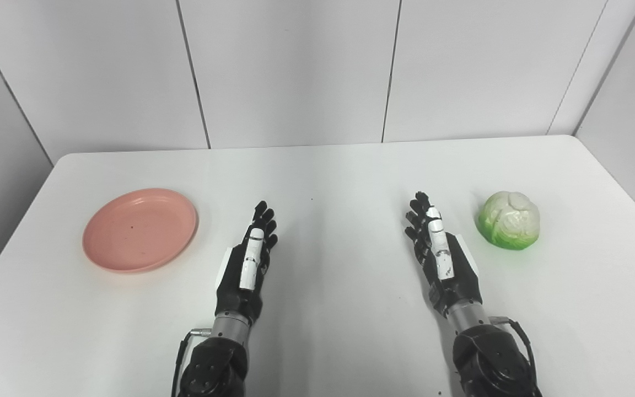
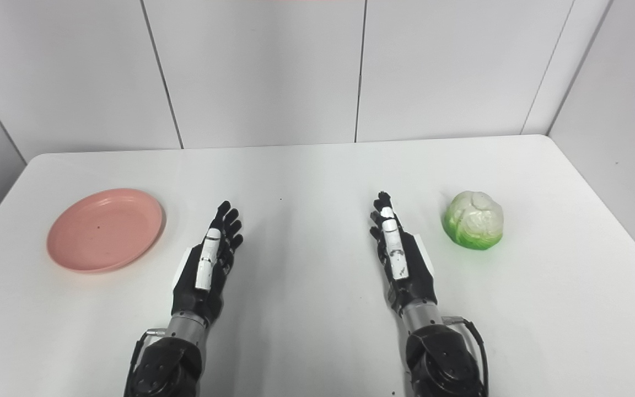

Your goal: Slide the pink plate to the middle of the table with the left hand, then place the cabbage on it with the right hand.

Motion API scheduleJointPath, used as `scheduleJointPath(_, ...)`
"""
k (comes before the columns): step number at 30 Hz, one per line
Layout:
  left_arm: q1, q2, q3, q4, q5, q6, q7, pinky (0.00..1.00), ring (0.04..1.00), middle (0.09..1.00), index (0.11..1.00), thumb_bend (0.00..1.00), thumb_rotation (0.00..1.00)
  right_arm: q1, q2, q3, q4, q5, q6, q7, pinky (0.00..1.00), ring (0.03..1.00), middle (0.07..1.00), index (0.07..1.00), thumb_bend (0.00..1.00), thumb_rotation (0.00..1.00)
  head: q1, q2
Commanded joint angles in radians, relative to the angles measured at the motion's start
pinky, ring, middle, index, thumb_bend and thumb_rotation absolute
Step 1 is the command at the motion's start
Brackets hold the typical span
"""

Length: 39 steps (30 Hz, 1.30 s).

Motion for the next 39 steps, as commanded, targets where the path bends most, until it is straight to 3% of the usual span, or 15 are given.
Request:
scheduleJointPath(1,-0.001,-0.006,0.005,-0.021,-0.002,-0.022,-0.003,1.0,1.0,1.0,1.0,0.53,1.0,-0.027,0.007,-0.005,-0.029,0.008,0.002,0.003,1.0,1.0,1.0,1.0,0.56,0.99,-0.002,0.0)
scheduleJointPath(33,0.005,-0.006,0.003,-0.034,0.003,-0.022,0.004,1.0,1.0,1.0,1.0,0.52,1.0,-0.017,-0.001,-0.007,-0.032,0.005,-0.004,0.013,1.0,1.0,1.0,1.0,0.55,0.96,0.01,-0.017)
scheduleJointPath(35,0.007,-0.011,0.005,-0.03,-0.005,-0.019,0.004,1.0,1.0,1.0,1.0,0.52,1.0,-0.014,-0.002,-0.011,-0.027,0.018,-0.009,0.02,1.0,1.0,1.0,1.0,0.56,0.96,0.037,-0.032)
scheduleJointPath(39,-0.006,-0.019,-0.007,-0.001,0.017,-0.058,0.007,1.0,1.0,1.0,1.0,0.51,1.0,0.005,-0.017,-0.019,-0.035,0.029,-0.023,0.036,1.0,1.0,1.0,1.0,0.56,0.98,0.173,-0.079)
